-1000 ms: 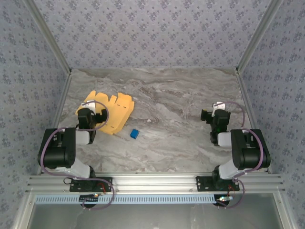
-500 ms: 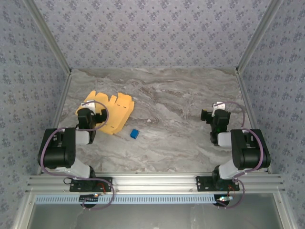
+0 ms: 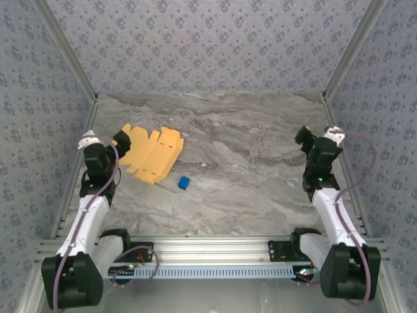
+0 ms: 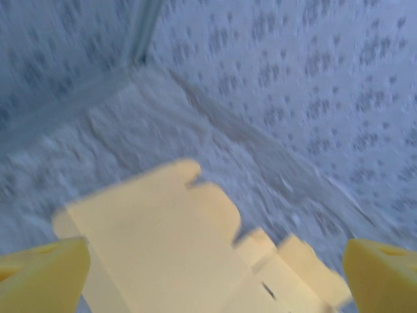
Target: Fold the paper box
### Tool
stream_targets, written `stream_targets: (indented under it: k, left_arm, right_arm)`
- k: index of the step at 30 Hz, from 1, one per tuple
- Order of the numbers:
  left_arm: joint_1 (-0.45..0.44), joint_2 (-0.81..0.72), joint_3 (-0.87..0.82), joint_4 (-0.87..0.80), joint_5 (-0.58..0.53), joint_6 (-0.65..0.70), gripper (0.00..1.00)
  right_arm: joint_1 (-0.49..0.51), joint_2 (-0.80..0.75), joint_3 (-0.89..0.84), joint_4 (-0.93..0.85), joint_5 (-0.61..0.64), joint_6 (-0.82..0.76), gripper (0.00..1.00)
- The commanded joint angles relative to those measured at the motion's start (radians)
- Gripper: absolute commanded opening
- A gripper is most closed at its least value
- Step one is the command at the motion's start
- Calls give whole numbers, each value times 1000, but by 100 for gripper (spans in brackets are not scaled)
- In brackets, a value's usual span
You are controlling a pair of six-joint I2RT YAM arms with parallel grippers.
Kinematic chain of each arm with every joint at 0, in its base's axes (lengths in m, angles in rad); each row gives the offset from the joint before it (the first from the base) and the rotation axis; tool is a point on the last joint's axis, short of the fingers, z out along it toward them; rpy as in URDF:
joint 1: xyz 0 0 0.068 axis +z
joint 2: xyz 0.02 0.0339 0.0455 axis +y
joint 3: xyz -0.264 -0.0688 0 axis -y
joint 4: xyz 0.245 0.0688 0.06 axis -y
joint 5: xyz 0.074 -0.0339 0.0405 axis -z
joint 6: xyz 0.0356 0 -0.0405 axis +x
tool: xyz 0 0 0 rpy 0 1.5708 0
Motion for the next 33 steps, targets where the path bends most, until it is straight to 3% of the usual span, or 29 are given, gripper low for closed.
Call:
stream_targets:
  k: [1,4,6,10,15,24,33]
  left_arm:
    - [-7,23,9,-308,132,-170,99]
    - [-6,38,9,-375,142,-140,99]
    - [-5,80,34,-427,141,-114,99]
    - [-7,165,57,-431,210,-90,99]
    - [-9,235,50,-379,272,-85,97]
    - [-67,274,29,-339,360,-95,73]
    - [-303,444,70,-157,420,-198,51]
  right_arm:
    - [175,86,135,-297,-215,5,99]
    - [412,226,291,-477,-188,-101,99]
    - [517,295,336,-497,-226,-109,99]
    - [654,447,419,-450,-355,-28,93]
    - [790,598,548,-430,-319,35,89]
    - [815,729,633,-441,-297,66,88]
    - [728,693,562,-422,-323,81,88]
